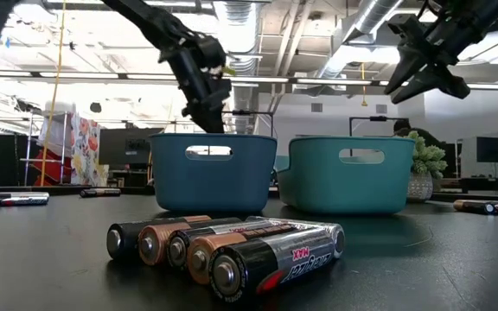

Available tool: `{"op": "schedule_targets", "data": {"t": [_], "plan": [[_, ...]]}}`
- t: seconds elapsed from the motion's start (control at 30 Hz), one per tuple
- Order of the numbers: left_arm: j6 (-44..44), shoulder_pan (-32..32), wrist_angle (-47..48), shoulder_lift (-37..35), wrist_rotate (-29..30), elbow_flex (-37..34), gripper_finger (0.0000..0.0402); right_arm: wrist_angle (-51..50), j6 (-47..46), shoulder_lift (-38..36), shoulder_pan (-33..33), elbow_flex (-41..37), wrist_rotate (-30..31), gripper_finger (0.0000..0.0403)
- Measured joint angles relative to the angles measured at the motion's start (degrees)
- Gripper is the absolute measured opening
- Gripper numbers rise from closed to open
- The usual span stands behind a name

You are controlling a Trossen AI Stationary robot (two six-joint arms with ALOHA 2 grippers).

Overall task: Sort batteries
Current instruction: Put the black battery into the blue bin

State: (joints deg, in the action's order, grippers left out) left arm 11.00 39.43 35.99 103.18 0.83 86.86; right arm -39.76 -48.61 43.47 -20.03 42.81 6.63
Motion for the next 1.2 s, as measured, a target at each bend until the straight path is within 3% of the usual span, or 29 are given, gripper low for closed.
{"op": "schedule_targets", "data": {"t": [0.17, 0.3, 0.53, 1.2], "plan": [[5.5, 1.2, 7.1, 7.8, -0.6, 8.8, 0.0174, 0.0, -1.6, 1.8, 0.0, 0.0, 0.0, 0.0127], [8.6, 1.0, 11.0, 11.9, -2.3, 12.0, 0.0174, 0.0, -1.5, 3.7, 0.0, 0.0, 0.0, 0.0127], [11.9, 0.7, 13.0, 15.2, -10.3, 12.2, 0.0174, 0.0, -2.7, 7.1, 0.0, 0.0, 0.0, 0.0127], [16.1, 0.7, 8.8, 15.9, -11.0, 9.7, 0.0173, 6.4, -2.4, 8.3, 0.1, 0.0, 0.0, 0.0127]]}}
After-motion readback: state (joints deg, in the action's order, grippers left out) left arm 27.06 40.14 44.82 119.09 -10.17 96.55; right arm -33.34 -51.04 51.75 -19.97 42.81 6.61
